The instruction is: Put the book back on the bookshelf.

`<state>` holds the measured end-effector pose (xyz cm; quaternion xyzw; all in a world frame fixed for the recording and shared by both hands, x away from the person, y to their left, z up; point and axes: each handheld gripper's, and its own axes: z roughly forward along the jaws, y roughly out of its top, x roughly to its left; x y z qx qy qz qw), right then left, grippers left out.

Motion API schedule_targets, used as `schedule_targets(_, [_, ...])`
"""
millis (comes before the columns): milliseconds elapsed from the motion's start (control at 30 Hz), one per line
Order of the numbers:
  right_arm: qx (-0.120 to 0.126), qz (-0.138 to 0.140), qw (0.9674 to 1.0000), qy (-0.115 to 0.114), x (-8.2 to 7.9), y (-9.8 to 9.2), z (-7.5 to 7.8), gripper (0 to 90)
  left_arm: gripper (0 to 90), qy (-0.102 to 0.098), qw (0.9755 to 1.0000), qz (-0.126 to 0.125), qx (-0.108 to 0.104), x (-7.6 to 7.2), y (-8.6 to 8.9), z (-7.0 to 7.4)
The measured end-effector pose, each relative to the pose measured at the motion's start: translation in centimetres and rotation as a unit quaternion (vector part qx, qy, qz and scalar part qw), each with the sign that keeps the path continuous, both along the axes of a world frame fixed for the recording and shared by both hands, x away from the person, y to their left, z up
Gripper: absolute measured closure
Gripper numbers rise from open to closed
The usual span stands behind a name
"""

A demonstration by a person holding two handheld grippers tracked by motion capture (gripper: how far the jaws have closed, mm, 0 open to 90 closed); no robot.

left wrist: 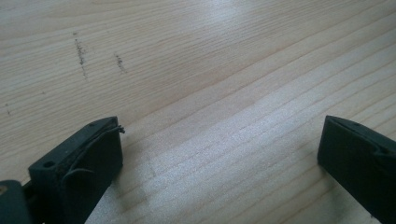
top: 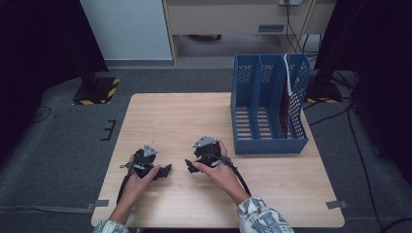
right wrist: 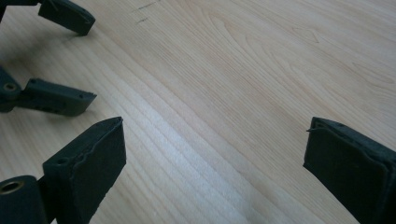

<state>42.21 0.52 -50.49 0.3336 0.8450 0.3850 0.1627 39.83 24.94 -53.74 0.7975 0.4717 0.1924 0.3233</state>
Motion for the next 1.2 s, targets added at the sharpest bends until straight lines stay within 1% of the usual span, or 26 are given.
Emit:
schedule_targets(67, [-0.002,-0.001,1.0,0.004,0.4,0.4,-0.4,6.5,0.0,0.0,1.0,0.0,0.0,0.0,0.0,0.0])
schedule_targets(100, [-0.005,-0.004,1.0,0.007,0.5,0.6,-0.6,8.0,0.0,0.0,1.0,0.0,0.0,0.0,0.0,0.0])
schedule_targets(133, [-0.009,-0.004,0.9999,0.005,0.6,0.8,-0.9,11.0,0.0,0.0,1.0,0.0,0.0,0.0,0.0,0.0])
schedule_targets(167, [-0.012,-0.005,0.9999,0.005,0.6,1.0,-1.0,11.8,0.0,0.0,1.0,0.0,0.0,0.0,0.0,0.0])
schedule_targets(233, [-0.01,-0.005,0.9999,0.003,0.6,1.2,-1.1,11.4,0.0,0.0,1.0,0.0,0.0,0.0,0.0,0.0])
schedule_targets(400, [-0.012,-0.011,0.9998,0.011,1.0,1.4,-1.5,9.6,0.0,0.0,1.0,0.0,0.0,0.0,0.0,0.0])
schedule_targets(533, [-0.016,-0.02,0.9994,0.022,1.4,1.2,-1.9,10.1,0.0,0.0,1.0,-0.001,0.0,0.0,0.0,0.0])
schedule_targets(700, [-0.009,-0.032,0.9992,0.023,1.6,1.1,-2.2,9.1,0.0,0.0,1.0,-0.001,0.0,0.0,0.0,0.0])
schedule_targets(833, [-0.018,-0.047,0.9985,0.021,1.7,0.9,-2.6,9.0,0.0,0.0,1.0,-0.001,0.0,0.0,0.0,0.0])
schedule_targets(900, [-0.029,-0.052,0.998,0.022,1.7,1.0,-3.2,7.8,0.0,0.0,1.0,-0.001,0.0,0.0,0.0,0.0])
schedule_targets(967, [-0.014,-0.057,0.9979,0.027,1.7,0.9,-3.5,7.5,0.0,0.0,1.0,-0.001,0.0,0.0,0.0,0.0])
schedule_targets(1000, [-0.012,-0.059,0.9977,0.03,1.7,0.9,-3.5,7.5,0.0,0.0,1.0,-0.001,0.0,0.0,0.0,0.0])
schedule_targets(1200, [-0.013,-0.064,0.9974,0.03,1.5,0.8,-3.5,7.3,0.0,0.0,1.0,-0.001,0.0,0.0,0.0,0.0])
